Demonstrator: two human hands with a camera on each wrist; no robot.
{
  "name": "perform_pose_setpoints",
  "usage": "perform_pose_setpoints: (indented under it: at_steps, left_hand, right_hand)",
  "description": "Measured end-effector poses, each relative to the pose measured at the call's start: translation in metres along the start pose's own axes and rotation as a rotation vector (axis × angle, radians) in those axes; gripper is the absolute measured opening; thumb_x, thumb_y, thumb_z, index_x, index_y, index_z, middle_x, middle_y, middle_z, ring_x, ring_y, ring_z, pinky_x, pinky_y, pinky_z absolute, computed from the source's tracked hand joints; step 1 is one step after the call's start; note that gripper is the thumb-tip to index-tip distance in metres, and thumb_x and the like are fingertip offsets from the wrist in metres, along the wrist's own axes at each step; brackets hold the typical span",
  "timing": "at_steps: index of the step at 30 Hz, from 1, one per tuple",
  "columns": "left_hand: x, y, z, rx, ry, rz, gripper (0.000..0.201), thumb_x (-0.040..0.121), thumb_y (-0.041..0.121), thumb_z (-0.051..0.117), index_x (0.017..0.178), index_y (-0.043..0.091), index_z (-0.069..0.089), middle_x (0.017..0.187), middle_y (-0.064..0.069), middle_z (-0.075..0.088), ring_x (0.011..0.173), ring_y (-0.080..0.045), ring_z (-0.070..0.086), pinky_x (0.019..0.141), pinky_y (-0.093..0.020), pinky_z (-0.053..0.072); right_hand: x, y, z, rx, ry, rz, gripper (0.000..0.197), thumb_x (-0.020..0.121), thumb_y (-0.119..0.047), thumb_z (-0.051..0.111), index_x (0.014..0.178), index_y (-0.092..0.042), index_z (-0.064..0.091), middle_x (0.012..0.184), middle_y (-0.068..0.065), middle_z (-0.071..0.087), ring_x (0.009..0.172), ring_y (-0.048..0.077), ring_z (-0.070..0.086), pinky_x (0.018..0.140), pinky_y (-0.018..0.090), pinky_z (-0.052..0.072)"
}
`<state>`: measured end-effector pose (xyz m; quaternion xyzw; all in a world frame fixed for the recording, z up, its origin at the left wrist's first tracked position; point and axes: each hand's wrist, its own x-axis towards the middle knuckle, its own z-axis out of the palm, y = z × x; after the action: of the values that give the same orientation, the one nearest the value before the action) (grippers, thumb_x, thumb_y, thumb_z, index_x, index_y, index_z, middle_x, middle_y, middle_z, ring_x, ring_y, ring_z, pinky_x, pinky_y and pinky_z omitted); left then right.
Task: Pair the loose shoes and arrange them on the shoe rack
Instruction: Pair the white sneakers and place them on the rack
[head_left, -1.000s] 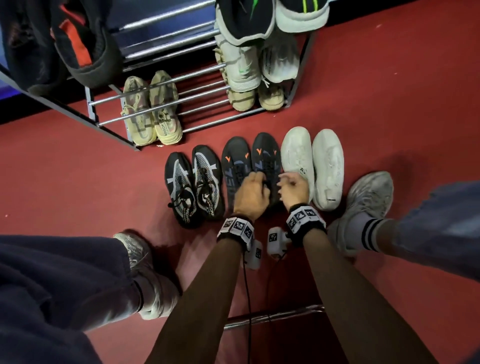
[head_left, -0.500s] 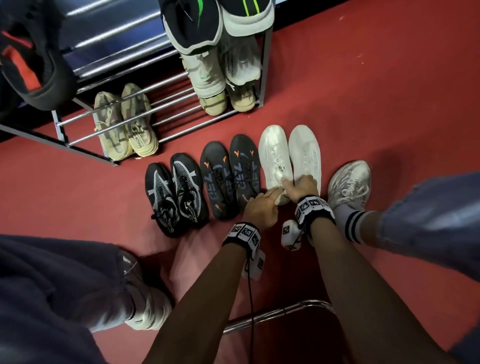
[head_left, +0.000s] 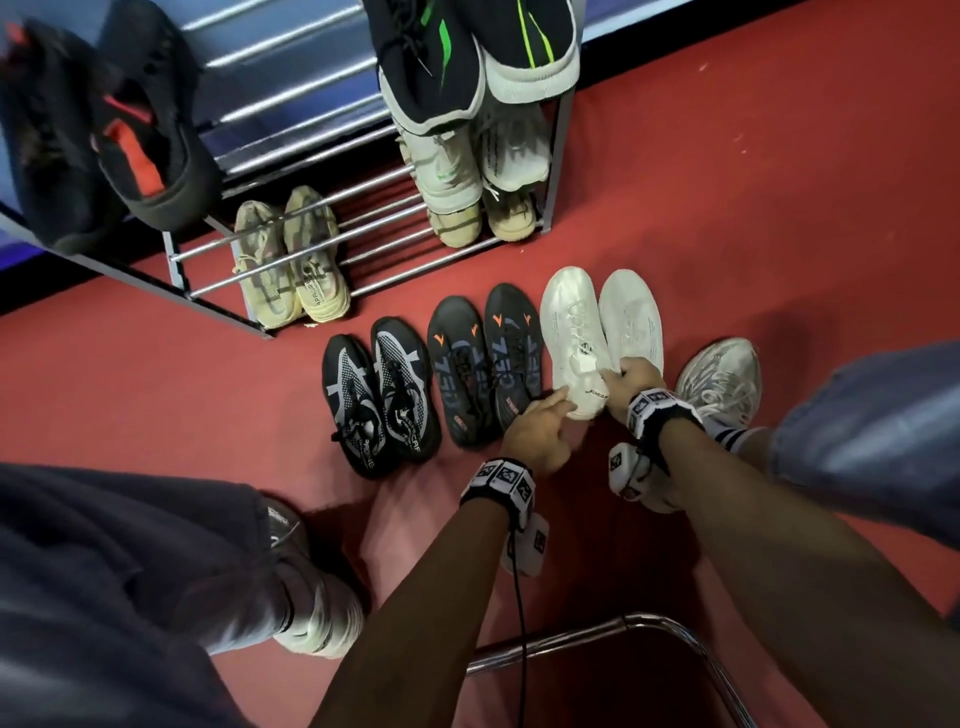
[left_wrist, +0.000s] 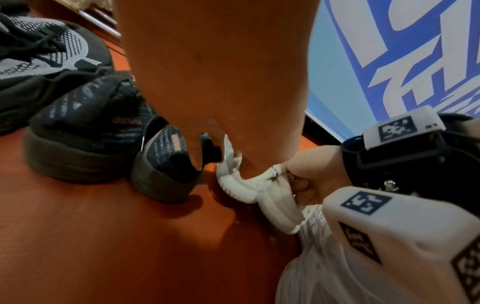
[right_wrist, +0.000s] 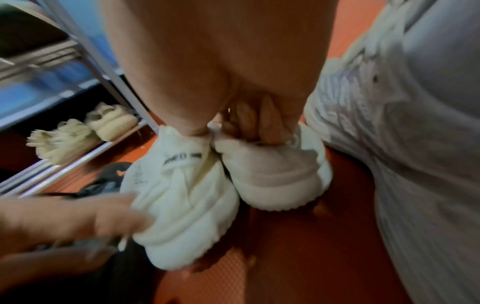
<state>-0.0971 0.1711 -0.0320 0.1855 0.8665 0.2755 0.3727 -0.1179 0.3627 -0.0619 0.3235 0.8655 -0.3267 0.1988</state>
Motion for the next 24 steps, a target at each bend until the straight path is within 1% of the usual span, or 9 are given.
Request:
perform_pose_setpoints:
  at_steps: [4, 5, 7, 8, 9, 14, 17, 19, 24]
  left_hand:
    - [-0.014, 0.017, -0.021, -0.218, 0.283, 0.05, 0.035, 0.1, 0.035, 0.044, 0.131, 0.02, 0.052, 0.157, 0.007, 0.037, 0.137, -0.02, 0.043, 0.116, -0.036, 0.034]
    - [-0.016, 0.023, -0.034, -0.267, 0.38, 0.059, 0.031, 0.101, 0.038, 0.041, 0.121, 0.019, 0.055, 0.15, 0.004, 0.047, 0.131, -0.02, 0.049, 0.113, -0.038, 0.038]
    - [-0.024, 0.038, -0.067, -0.324, 0.574, 0.093, 0.021, 0.102, 0.036, 0.04, 0.106, 0.021, 0.055, 0.117, 0.003, 0.063, 0.105, -0.016, 0.06, 0.097, -0.041, 0.048]
    - [-0.031, 0.047, -0.086, -0.324, 0.652, 0.118, 0.017, 0.102, 0.034, 0.041, 0.102, 0.023, 0.054, 0.103, 0.005, 0.063, 0.094, -0.014, 0.059, 0.089, -0.042, 0.05]
    - [-0.038, 0.055, -0.102, -0.304, 0.708, 0.135, 0.014, 0.102, 0.032, 0.042, 0.101, 0.024, 0.053, 0.096, 0.007, 0.061, 0.089, -0.012, 0.058, 0.085, -0.042, 0.05]
    - [-0.086, 0.097, -0.17, -0.221, 0.879, 0.265, 0.022, 0.101, 0.038, 0.045, 0.115, 0.023, 0.052, 0.109, 0.009, 0.058, 0.095, -0.006, 0.058, 0.085, -0.03, 0.05]
    - [-0.117, 0.12, -0.201, -0.158, 0.942, 0.306, 0.026, 0.098, 0.042, 0.047, 0.115, 0.022, 0.052, 0.111, 0.007, 0.057, 0.094, -0.011, 0.058, 0.081, -0.03, 0.048]
    - [-0.137, 0.132, -0.217, -0.131, 0.934, 0.286, 0.023, 0.096, 0.042, 0.049, 0.111, 0.024, 0.052, 0.108, 0.007, 0.058, 0.089, -0.013, 0.059, 0.077, -0.032, 0.049]
    - [-0.175, 0.148, -0.229, -0.013, 0.718, 0.224, 0.018, 0.094, 0.032, 0.054, 0.108, 0.021, 0.057, 0.108, 0.002, 0.062, 0.094, -0.019, 0.061, 0.083, -0.036, 0.051]
  right_hand:
    - [-0.036, -0.039, -0.014, 0.023, 0.263, -0.013, 0.042, 0.089, -0.042, 0.054, 0.065, -0.01, 0.04, 0.058, 0.001, 0.047, 0.062, 0.03, 0.052, 0.058, 0.031, 0.039]
    - [-0.046, -0.055, -0.019, 0.072, 0.309, -0.02, 0.04, 0.088, -0.042, 0.052, 0.068, -0.009, 0.042, 0.059, 0.001, 0.049, 0.063, 0.032, 0.054, 0.059, 0.032, 0.041]
    - [-0.065, -0.086, -0.031, 0.171, 0.4, -0.061, 0.039, 0.087, -0.041, 0.051, 0.07, -0.008, 0.043, 0.06, 0.002, 0.05, 0.065, 0.034, 0.054, 0.06, 0.034, 0.042]
    - [-0.075, -0.1, -0.039, 0.207, 0.447, -0.092, 0.039, 0.088, -0.041, 0.052, 0.07, -0.008, 0.042, 0.06, 0.002, 0.048, 0.065, 0.033, 0.053, 0.06, 0.033, 0.04]
    - [-0.086, -0.113, -0.049, 0.234, 0.489, -0.128, 0.039, 0.089, -0.04, 0.052, 0.069, -0.009, 0.04, 0.061, 0.001, 0.047, 0.065, 0.032, 0.052, 0.061, 0.033, 0.038]
    - [-0.144, -0.167, -0.102, 0.361, 0.704, -0.291, 0.029, 0.089, -0.042, 0.049, 0.075, -0.017, 0.045, 0.082, 0.008, 0.063, 0.076, 0.032, 0.059, 0.068, 0.038, 0.048]
    - [-0.184, -0.191, -0.128, 0.402, 0.762, -0.302, 0.03, 0.089, -0.042, 0.049, 0.075, -0.016, 0.048, 0.083, 0.009, 0.065, 0.077, 0.033, 0.061, 0.068, 0.038, 0.049]
    - [-0.208, -0.197, -0.142, 0.421, 0.741, -0.278, 0.03, 0.089, -0.041, 0.051, 0.074, -0.014, 0.05, 0.083, 0.01, 0.066, 0.078, 0.035, 0.061, 0.069, 0.037, 0.049]
    - [-0.244, -0.182, -0.164, 0.447, 0.558, -0.227, 0.028, 0.091, -0.034, 0.056, 0.076, -0.01, 0.056, 0.083, 0.013, 0.062, 0.084, 0.037, 0.062, 0.07, 0.034, 0.043]
